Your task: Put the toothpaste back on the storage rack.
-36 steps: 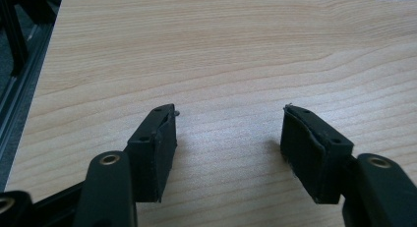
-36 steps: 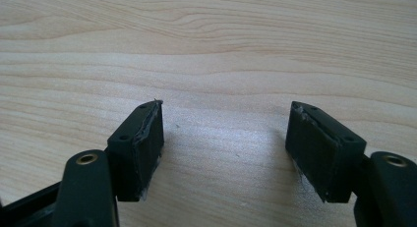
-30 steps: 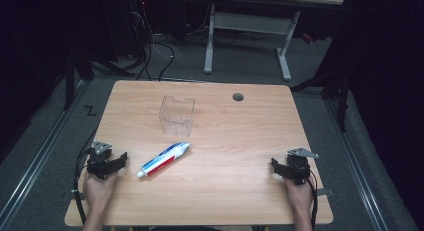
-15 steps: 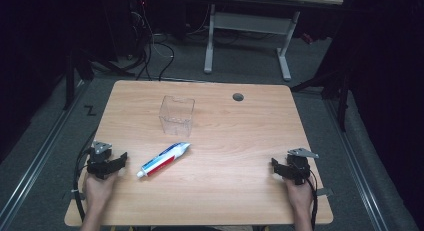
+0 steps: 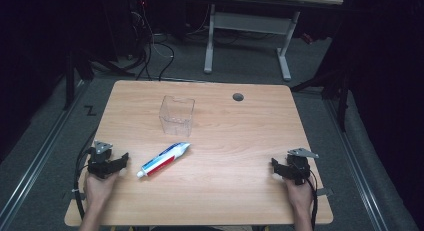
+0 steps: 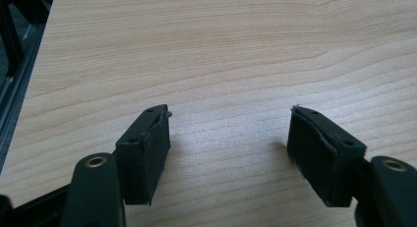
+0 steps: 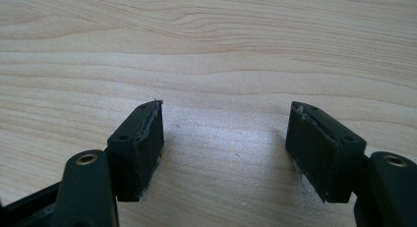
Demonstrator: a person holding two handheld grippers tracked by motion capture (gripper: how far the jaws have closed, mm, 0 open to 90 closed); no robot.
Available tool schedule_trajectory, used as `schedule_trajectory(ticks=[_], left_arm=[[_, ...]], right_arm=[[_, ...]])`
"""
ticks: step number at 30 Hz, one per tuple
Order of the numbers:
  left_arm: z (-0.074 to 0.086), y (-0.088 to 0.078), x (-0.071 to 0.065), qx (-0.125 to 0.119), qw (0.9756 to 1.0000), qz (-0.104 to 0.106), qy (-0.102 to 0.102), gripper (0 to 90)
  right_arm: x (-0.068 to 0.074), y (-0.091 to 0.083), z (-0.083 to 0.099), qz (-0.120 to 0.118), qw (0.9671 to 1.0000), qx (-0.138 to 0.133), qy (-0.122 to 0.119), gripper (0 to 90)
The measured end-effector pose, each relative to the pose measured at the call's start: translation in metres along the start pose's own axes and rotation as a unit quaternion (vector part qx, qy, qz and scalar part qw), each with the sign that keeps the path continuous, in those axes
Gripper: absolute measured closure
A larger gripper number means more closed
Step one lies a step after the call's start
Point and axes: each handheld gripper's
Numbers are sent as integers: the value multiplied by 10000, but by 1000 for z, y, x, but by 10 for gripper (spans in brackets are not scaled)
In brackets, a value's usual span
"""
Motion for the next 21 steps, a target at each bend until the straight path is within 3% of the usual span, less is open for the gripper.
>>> schedule_trajectory(ticks=[21], left_arm=[[-1, -3, 1, 92, 9999, -25, 92, 292]], right_arm=[[0, 0, 0, 0, 10000, -1, -3, 307]])
Point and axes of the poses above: each handheld gripper's, and its own axes: y roughly forward along the jaws, z roughly out of its underside, x roughly to its left, and after that the axes turned 15 degrees about -x, right-handed
